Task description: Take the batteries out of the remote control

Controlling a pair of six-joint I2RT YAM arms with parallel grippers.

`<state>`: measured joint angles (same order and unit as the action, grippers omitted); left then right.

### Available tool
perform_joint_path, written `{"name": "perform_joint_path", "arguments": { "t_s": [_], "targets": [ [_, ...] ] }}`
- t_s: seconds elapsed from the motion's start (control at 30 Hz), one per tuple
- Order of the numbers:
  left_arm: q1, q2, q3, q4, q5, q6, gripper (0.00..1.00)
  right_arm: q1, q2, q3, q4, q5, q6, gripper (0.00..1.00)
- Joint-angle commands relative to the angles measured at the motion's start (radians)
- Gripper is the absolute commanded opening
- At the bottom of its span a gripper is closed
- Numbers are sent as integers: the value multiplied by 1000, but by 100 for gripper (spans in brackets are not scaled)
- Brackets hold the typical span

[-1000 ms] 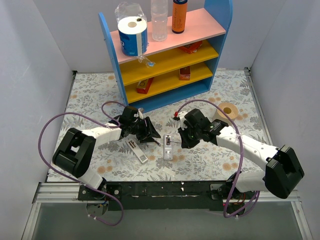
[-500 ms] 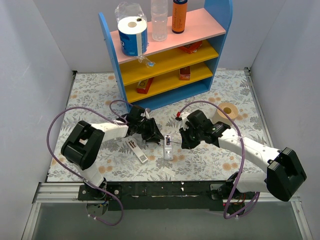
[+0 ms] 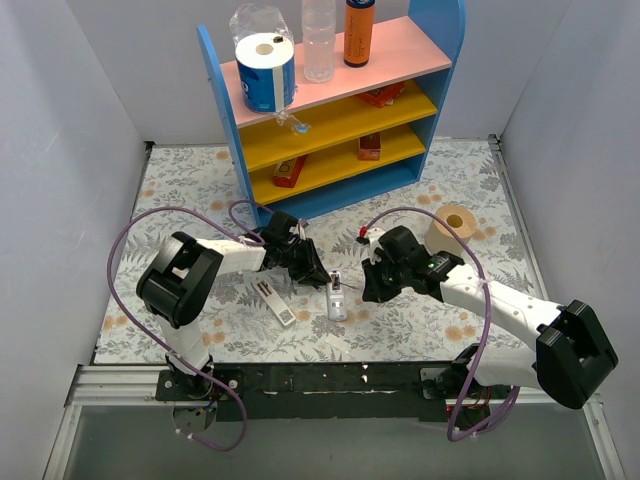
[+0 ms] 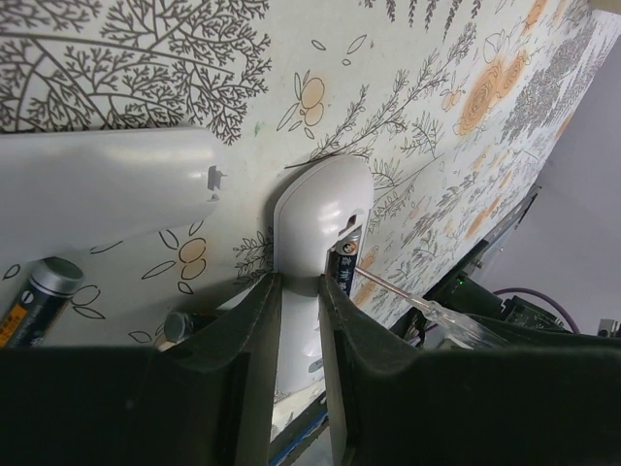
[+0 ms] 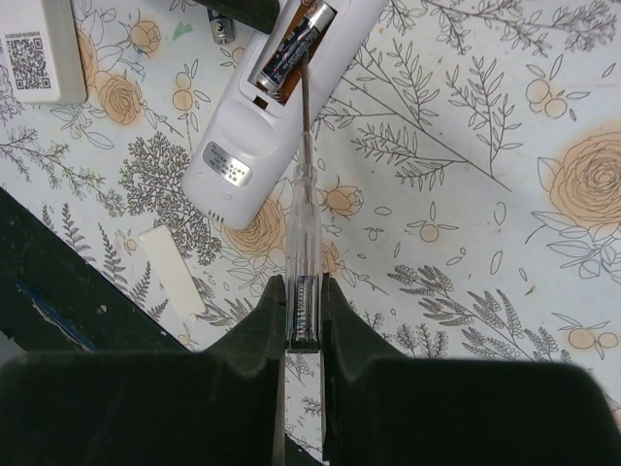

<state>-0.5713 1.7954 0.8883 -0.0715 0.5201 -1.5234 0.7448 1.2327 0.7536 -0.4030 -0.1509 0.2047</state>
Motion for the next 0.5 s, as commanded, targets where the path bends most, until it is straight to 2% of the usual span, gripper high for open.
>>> {"name": "perform_joint_path", "arguments": {
  "t_s": [0.0, 0.23, 0.47],
  "targets": [
    [-13, 12, 3, -4, -57, 19, 20, -13, 30, -74, 75, -52, 61, 1],
    [-18, 21, 17, -16, -63, 23, 20, -45, 11, -117, 105, -70, 105, 1],
    [-22, 32, 24, -22, -61, 25, 21, -48, -3, -146, 173, -177, 70, 1]
  ]
}}
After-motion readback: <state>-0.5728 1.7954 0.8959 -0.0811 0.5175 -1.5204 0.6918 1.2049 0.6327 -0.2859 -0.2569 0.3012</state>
